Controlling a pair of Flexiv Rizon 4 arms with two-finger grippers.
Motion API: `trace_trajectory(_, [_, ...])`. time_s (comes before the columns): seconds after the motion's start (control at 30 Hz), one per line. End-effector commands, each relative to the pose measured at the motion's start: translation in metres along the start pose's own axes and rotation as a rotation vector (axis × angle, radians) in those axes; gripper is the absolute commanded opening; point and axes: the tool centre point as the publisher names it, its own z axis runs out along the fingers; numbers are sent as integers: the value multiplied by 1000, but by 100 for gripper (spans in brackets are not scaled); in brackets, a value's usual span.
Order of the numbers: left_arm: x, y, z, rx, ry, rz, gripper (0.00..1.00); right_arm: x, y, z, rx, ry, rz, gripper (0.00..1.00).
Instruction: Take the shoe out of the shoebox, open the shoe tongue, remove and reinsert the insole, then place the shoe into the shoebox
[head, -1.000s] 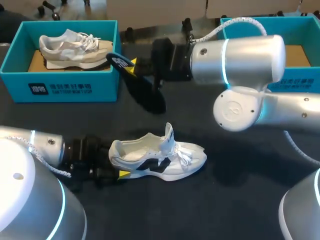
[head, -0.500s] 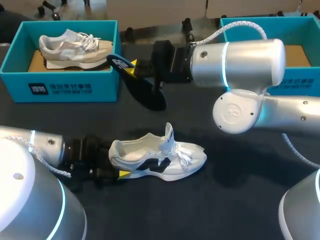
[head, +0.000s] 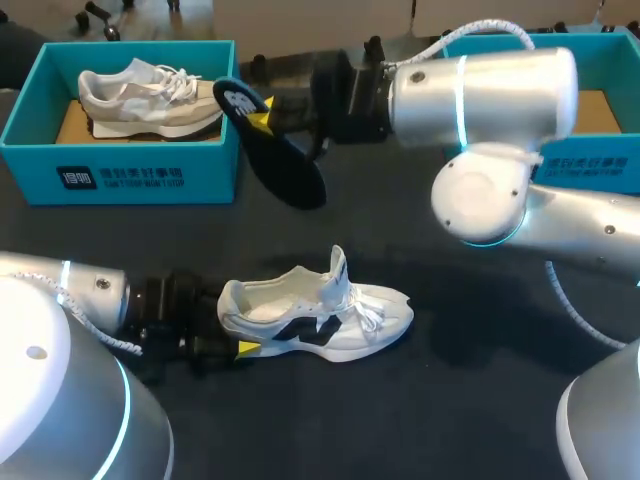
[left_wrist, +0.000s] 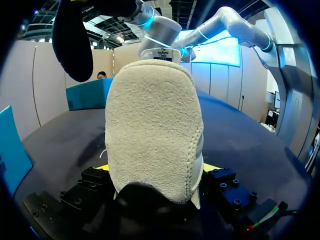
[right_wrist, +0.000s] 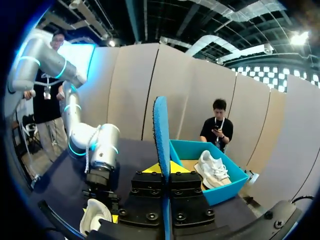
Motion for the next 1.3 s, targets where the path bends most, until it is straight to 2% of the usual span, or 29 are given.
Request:
trace_trajectory(0.03, [0,1,1,-3,-1,0,0,-4,6,-19,-2,110,26,0])
trace_trajectory(0.23, [0,1,1,-3,-1,0,0,-8,21,-25,-47,176,128,0])
trace_trajectory(0.43, [0,1,1,-3,-1,0,0,-14,45,-32,-125,232,251,0])
trace_trajectory(0.6, [0,1,1,-3,-1,0,0,-21,67,-43,-146,229,301,0])
trace_trajectory(0.7, [0,1,1,-3,-1,0,0,-21,79,-50,-130,232,340,0])
trace_trajectory(1.03, [0,1,1,-3,-1,0,0,-6,115,-78,-122,162,430,0])
trace_trajectory(1.3, [0,1,1,-3,-1,0,0,15,128,-96,-117,72,468,0])
